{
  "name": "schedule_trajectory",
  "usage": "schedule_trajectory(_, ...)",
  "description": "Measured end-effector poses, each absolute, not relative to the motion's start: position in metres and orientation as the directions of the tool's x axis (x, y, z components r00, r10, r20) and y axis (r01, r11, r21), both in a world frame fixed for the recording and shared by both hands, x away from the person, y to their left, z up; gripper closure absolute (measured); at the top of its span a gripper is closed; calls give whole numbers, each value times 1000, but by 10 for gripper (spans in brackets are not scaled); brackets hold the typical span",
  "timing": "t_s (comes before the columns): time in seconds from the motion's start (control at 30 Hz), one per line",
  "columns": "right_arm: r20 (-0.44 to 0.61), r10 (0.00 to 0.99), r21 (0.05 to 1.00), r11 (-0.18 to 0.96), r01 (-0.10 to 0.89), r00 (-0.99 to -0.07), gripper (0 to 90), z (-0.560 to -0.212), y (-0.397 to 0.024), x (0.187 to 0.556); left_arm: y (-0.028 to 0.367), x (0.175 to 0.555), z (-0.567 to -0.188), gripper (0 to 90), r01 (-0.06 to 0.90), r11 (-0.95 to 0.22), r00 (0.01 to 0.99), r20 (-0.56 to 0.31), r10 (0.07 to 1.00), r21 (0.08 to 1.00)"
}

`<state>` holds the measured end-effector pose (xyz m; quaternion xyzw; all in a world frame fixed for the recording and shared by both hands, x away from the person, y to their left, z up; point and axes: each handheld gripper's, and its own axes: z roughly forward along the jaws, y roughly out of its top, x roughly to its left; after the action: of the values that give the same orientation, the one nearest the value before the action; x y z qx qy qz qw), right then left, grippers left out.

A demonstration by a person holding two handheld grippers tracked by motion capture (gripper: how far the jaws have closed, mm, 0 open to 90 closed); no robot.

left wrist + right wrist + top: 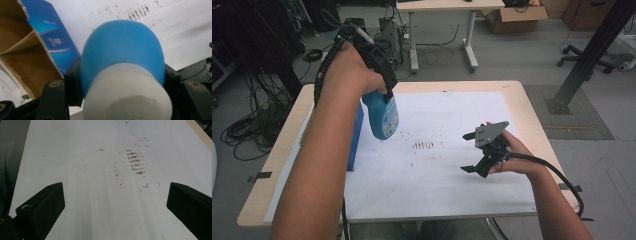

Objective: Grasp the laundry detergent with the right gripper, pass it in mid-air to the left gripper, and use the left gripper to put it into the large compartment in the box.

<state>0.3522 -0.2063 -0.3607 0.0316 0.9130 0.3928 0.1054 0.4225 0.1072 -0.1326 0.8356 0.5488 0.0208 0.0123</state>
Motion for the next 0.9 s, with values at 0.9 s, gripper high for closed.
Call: schedule_trajectory(0.9,-134,152,743,670,3,-979,16,-370,-217,357,196,427,-82,381,991,-106,103,33,994,79)
